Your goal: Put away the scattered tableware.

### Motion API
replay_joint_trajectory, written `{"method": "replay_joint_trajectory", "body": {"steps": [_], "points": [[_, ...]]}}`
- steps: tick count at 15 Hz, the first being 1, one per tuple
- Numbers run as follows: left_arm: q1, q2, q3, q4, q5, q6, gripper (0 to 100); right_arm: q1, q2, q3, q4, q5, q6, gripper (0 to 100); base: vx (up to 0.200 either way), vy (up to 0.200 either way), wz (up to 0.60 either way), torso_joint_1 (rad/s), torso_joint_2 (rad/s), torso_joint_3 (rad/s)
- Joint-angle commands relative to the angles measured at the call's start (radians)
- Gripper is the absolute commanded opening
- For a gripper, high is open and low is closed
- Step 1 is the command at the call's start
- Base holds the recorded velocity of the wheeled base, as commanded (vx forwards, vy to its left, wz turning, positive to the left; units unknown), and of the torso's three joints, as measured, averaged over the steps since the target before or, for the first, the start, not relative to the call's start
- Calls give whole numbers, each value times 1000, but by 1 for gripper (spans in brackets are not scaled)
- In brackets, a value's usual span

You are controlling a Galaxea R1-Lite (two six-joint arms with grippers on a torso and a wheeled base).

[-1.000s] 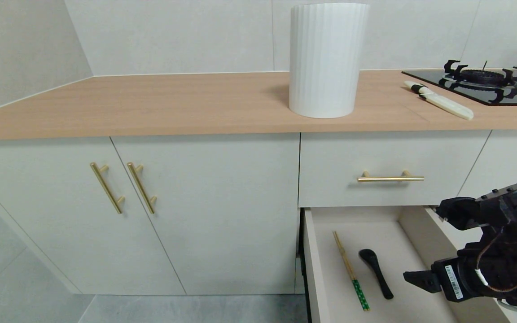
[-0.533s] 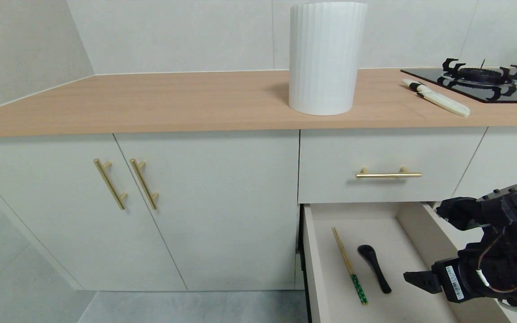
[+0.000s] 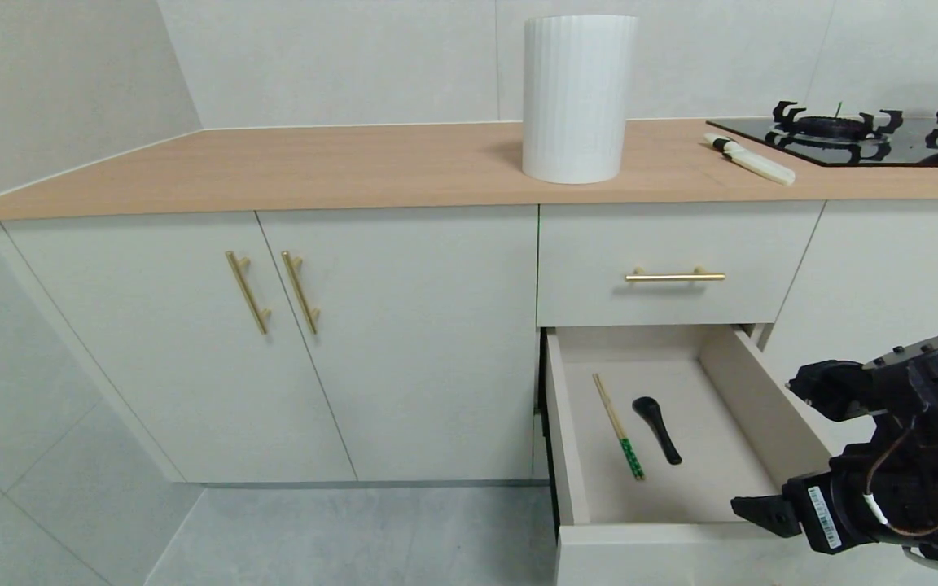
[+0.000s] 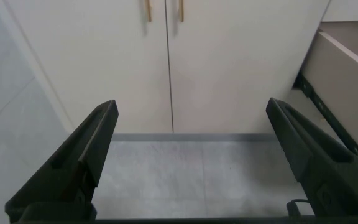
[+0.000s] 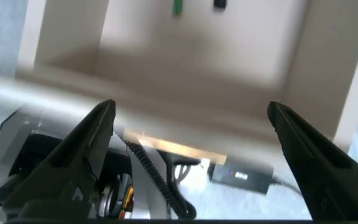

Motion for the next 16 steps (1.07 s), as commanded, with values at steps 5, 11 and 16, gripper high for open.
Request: {"method": "replay_joint_trajectory", "body": {"steps": [5,11,16], "points": [[0,2,0,0,0,0,100,6,49,11,-3,3,0,100,-80,0,0,0,2,2],[0,2,0,0,0,0,100,37,139,27,-7,3,5,100,0,0,0,0,0,0],[0,2,0,0,0,0,100,38,208,26,-18,0,10,100,0,0,0,0,0,0]]}}
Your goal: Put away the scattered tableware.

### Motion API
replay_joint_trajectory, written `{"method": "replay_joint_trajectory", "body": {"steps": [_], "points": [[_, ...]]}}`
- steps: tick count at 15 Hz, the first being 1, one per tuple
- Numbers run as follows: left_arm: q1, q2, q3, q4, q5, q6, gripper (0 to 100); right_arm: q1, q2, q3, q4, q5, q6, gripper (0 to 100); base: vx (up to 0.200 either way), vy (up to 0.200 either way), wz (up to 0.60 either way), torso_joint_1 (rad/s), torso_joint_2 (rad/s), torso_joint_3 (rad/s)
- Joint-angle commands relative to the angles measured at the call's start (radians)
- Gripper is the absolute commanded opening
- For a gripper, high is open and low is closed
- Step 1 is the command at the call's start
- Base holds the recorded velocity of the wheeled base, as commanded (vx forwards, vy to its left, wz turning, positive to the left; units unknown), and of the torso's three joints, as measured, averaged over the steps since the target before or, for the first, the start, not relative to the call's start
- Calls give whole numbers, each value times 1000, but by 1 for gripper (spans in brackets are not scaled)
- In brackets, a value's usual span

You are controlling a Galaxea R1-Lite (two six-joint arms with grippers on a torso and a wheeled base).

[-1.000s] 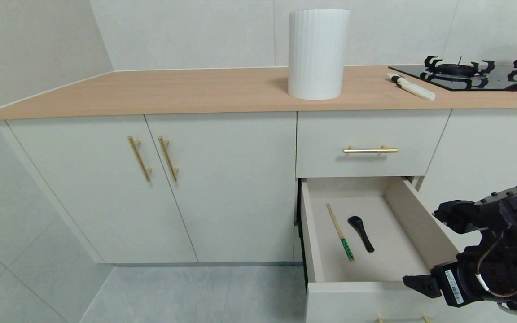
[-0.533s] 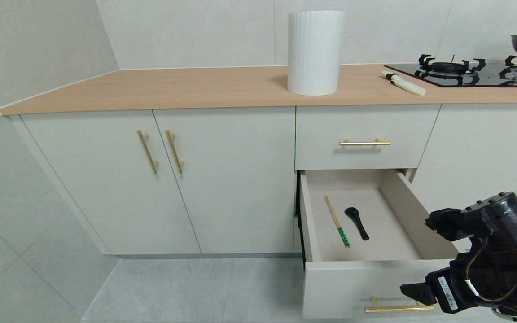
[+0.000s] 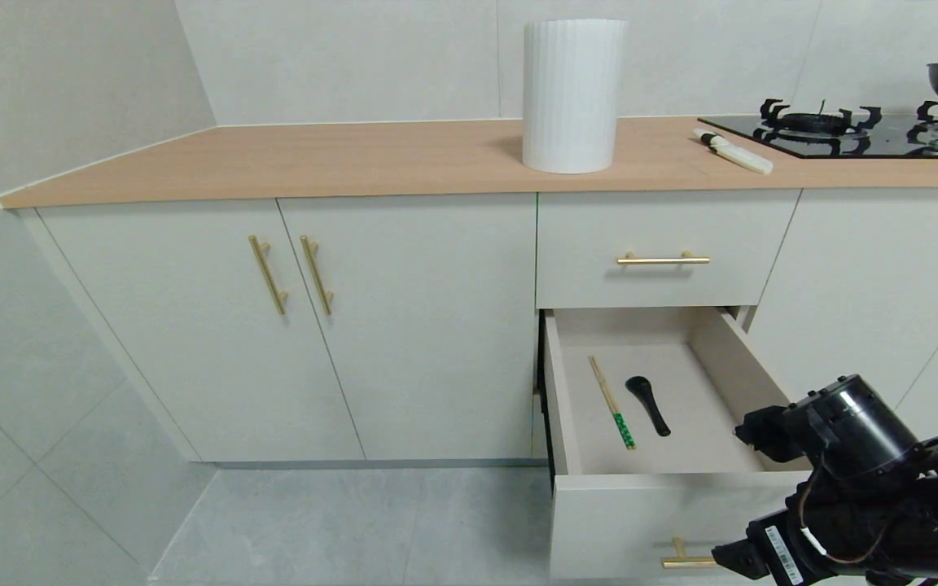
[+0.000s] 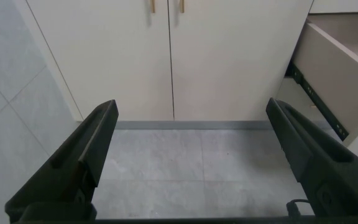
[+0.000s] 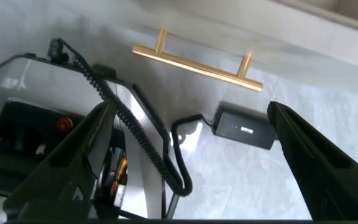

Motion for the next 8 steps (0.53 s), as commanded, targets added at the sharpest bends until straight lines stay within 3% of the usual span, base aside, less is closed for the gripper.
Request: {"method": "replay_joint_trajectory", "body": {"steps": [1,8], "points": [[0,2,0,0,0,0,100,-2,54,-4,-14,-2,12,100,0,0,0,0,0,0],[0,2,0,0,0,0,100,-23,124,-36,-83,-57,99,100,0,0,0,0,0,0]]}}
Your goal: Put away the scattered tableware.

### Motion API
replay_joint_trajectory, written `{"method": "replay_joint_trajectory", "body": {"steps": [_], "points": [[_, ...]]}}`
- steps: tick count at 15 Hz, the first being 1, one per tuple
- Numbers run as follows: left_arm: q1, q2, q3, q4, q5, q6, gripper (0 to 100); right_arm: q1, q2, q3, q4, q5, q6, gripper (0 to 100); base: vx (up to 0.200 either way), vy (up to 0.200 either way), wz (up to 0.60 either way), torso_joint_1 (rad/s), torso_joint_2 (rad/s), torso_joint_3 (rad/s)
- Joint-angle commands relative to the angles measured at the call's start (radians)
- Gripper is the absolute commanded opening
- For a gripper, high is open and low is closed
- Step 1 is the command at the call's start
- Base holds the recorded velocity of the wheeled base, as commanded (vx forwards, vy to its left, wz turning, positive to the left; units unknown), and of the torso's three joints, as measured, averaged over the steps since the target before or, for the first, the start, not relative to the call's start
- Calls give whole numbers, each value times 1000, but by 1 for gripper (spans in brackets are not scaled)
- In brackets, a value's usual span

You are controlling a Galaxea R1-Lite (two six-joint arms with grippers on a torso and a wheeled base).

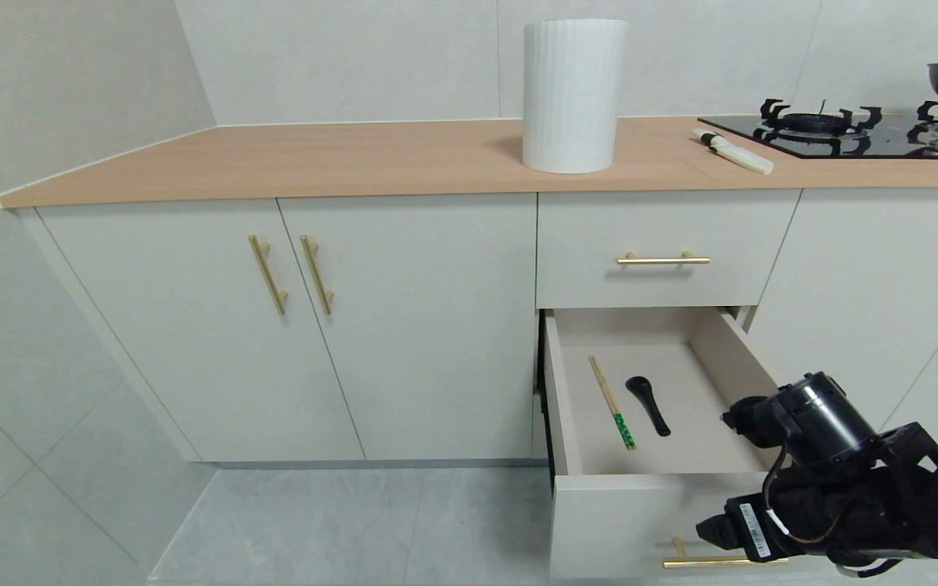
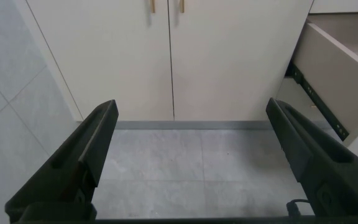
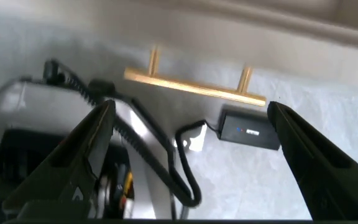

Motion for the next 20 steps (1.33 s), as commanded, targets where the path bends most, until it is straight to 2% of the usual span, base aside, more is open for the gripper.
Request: {"method": "replay_joint_trajectory", "body": {"steps": [1,15,20], "points": [[0,2,0,0,0,0,100,-16,33,-18,-1,-8,13,100,0,0,0,0,0,0],[0,2,0,0,0,0,100,-44,116,-31,-219,-12,22,100,0,0,0,0,0,0],[0,2,0,0,0,0,100,-55,205,-132,-246,-12,17,100,0,0,0,0,0,0]]}}
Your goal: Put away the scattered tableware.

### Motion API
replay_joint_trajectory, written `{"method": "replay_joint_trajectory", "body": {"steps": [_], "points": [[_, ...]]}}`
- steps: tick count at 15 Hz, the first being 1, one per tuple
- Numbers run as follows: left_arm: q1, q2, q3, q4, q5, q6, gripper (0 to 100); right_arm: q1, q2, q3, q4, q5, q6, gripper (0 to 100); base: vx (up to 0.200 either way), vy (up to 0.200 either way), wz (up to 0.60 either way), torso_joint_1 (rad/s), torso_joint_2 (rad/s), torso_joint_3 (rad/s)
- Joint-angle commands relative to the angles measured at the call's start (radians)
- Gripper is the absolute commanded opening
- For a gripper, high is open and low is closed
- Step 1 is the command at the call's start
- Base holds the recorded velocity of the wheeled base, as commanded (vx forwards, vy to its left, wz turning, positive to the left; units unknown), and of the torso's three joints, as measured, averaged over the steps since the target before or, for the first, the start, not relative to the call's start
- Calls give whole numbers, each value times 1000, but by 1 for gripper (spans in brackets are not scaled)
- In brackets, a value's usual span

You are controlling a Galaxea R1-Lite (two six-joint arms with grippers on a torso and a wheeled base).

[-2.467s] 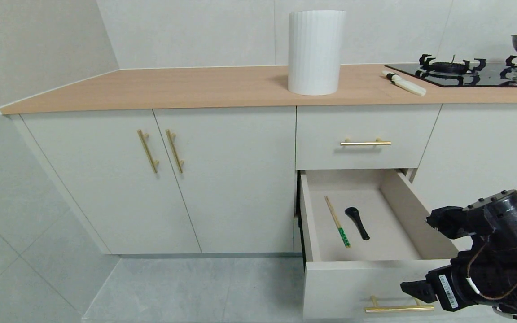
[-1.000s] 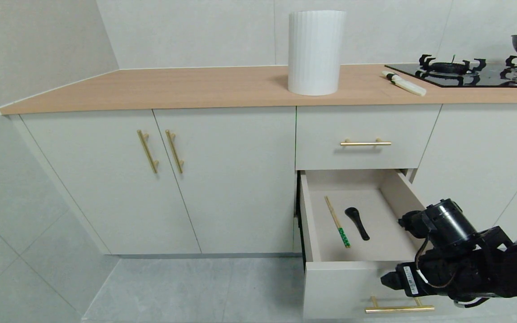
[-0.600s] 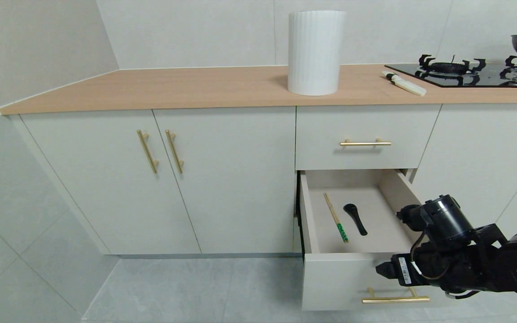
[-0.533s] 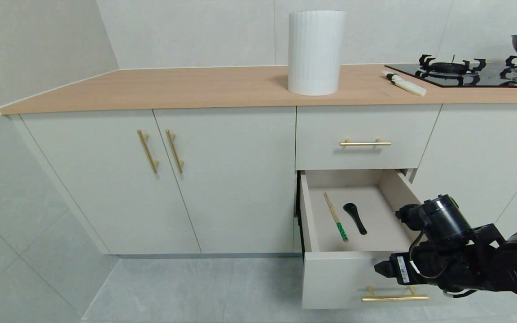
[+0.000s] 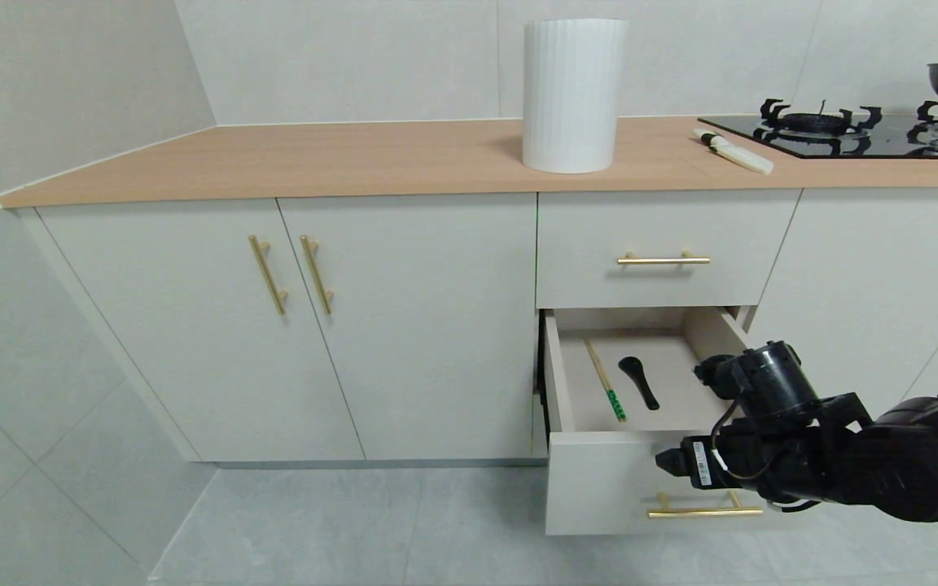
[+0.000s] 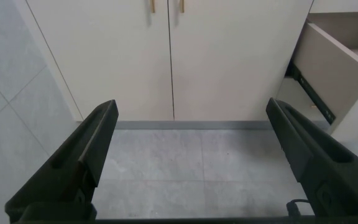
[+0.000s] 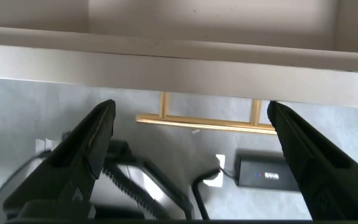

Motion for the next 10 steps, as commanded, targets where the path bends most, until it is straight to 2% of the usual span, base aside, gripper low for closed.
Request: {"method": "replay_joint_trajectory", "body": {"steps": [1,10], "points": [[0,2,0,0,0,0,100,-13,52,-58,2,0,-1,100,0,0,0,0,0,0],[0,2,0,0,0,0,100,-104,214,-278,0,0,-61,100,0,0,0,0,0,0]]}}
